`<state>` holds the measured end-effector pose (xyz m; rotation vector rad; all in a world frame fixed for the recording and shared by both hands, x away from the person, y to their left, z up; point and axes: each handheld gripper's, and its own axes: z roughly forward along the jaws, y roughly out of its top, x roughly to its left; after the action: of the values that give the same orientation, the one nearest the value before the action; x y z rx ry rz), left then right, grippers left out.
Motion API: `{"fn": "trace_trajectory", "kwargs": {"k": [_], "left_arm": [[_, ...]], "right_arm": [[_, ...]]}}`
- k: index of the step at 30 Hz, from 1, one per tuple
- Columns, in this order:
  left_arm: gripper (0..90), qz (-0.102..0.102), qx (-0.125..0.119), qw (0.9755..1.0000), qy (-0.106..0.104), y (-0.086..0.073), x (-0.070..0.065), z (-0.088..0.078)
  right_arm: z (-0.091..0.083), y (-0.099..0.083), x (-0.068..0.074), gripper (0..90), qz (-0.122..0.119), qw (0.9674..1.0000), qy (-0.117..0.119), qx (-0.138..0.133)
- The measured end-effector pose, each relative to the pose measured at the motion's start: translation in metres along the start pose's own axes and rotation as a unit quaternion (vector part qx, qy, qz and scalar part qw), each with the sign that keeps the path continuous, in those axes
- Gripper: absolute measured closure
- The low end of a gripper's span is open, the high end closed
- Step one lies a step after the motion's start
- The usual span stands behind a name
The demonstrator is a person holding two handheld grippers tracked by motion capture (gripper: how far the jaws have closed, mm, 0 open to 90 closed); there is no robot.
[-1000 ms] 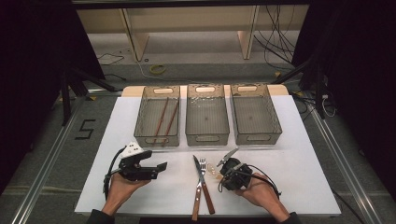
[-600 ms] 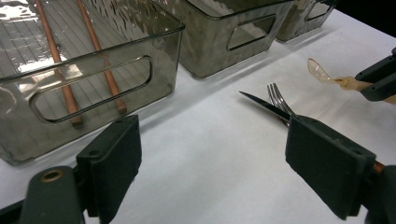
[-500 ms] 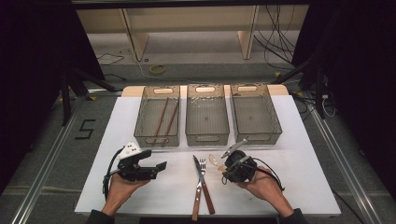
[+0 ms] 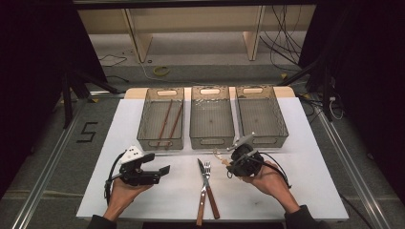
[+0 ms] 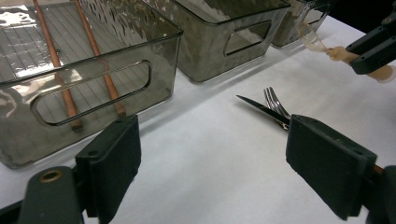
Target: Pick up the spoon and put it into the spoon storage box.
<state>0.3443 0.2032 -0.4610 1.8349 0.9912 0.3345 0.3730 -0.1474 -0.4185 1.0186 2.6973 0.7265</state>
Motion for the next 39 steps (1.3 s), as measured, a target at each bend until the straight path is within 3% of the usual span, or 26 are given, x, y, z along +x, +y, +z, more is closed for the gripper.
{"fn": "trace_trajectory", "kwargs": {"k": [17, 27, 39], "left_arm": [[17.5, 0.001, -0.01, 1.0, 0.0, -0.002, 0.0, -0.004], [17.6, 0.002, -0.013, 0.9999, -0.003, -0.003, 0.001, -0.005], [17.5, 0.004, -0.015, 0.9999, -0.004, -0.004, 0.001, -0.005]], "right_arm": [[-0.005, 0.033, -0.011, 77.8, -0.006, 0.9991, -0.01, -0.042], [-0.004, 0.057, -0.025, 77.8, -0.001, 0.9981, -0.031, -0.054], [0.003, 0.083, -0.045, 77.7, 0.021, 0.9967, -0.038, -0.068]]}}
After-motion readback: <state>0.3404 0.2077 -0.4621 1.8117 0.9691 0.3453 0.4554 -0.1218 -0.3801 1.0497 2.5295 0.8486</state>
